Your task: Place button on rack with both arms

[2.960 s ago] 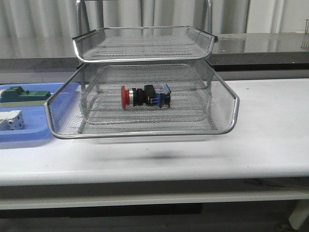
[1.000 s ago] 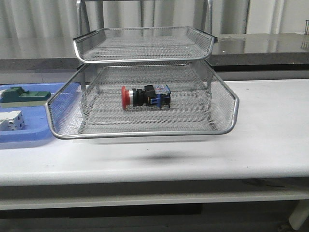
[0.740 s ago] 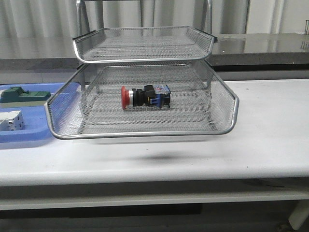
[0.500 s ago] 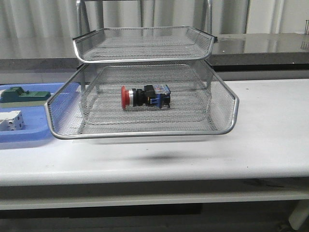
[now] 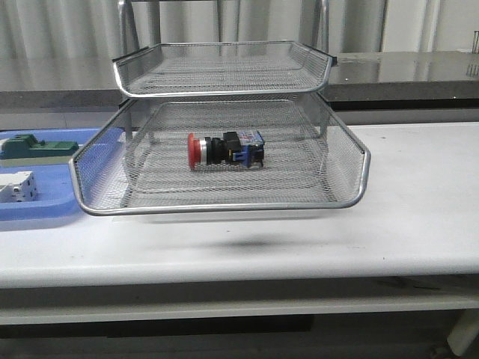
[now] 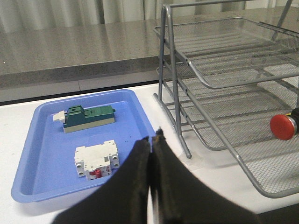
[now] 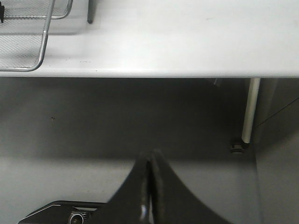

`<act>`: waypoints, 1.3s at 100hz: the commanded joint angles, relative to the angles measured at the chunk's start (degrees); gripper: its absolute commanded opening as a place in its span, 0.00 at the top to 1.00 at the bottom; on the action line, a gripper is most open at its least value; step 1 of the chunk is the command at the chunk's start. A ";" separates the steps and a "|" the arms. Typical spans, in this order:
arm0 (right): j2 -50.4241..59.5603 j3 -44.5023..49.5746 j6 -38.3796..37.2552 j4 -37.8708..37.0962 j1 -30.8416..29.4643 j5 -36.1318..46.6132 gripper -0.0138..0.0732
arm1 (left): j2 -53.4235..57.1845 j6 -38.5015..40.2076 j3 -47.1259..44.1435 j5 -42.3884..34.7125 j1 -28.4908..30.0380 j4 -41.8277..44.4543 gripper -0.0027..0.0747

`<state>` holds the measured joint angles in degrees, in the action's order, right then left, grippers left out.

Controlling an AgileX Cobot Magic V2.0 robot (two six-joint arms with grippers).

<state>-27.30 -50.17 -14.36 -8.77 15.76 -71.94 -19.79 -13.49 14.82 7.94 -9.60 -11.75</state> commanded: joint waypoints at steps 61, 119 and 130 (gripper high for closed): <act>-0.58 -1.67 0.14 0.08 -0.36 4.24 0.92 | -0.43 0.63 1.61 -4.86 0.03 -0.60 0.99; -28.36 -1.67 11.13 25.23 -0.22 20.46 0.92 | -0.43 0.63 1.61 -4.86 0.03 -0.60 0.99; -33.84 -1.67 15.90 30.47 0.96 22.00 0.92 | -0.43 0.63 1.61 -4.86 0.03 -0.60 0.99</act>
<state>-57.71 -50.17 -3.13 16.15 15.93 -54.08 -19.79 -13.49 14.82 7.94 -9.60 -11.75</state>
